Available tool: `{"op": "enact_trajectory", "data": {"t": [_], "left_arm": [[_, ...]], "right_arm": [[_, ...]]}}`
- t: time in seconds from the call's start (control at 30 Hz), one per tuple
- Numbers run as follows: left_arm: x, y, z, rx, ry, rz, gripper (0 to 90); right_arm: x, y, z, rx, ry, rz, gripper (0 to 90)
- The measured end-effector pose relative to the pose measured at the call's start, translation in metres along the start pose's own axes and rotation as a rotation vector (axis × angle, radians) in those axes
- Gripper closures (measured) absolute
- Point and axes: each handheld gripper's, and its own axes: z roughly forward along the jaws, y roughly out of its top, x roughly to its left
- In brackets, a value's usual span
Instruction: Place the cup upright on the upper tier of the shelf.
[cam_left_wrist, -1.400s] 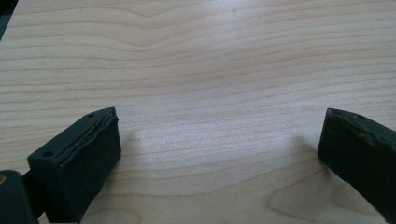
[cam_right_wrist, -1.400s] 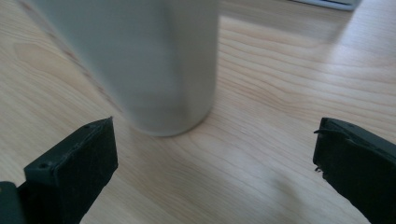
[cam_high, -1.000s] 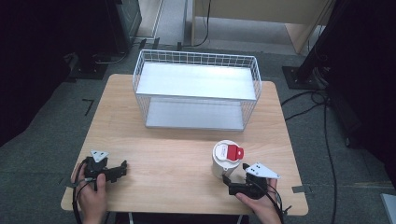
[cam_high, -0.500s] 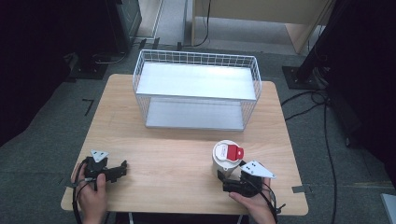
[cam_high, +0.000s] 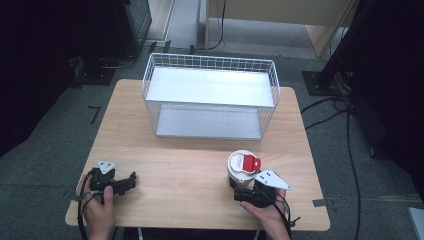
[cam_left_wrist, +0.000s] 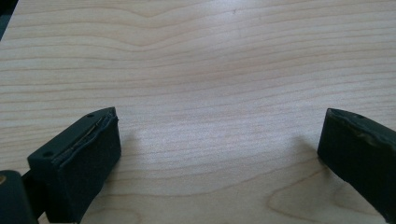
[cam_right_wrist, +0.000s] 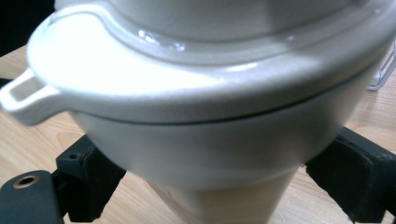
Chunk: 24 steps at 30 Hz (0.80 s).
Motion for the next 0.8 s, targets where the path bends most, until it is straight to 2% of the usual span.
{"op": "enact_trajectory", "data": {"t": [0.37, 0.7, 0.8], "left_arm": [[0.0, 0.0, 0.0, 0.0, 0.0, 0.0, 0.0], [0.0, 0.0, 0.0, 0.0, 0.0, 0.0, 0.0], [0.0, 0.0, 0.0, 0.0, 0.0, 0.0, 0.0]], "right_arm": [[0.006, 0.001, 0.015, -0.022, -0.05, -0.018, 8.4], [0.008, -0.001, 0.015, -0.04, -0.068, -0.036, 9.9], [0.008, 0.0, 0.015, -0.043, -0.068, -0.009, 10.2]]}}
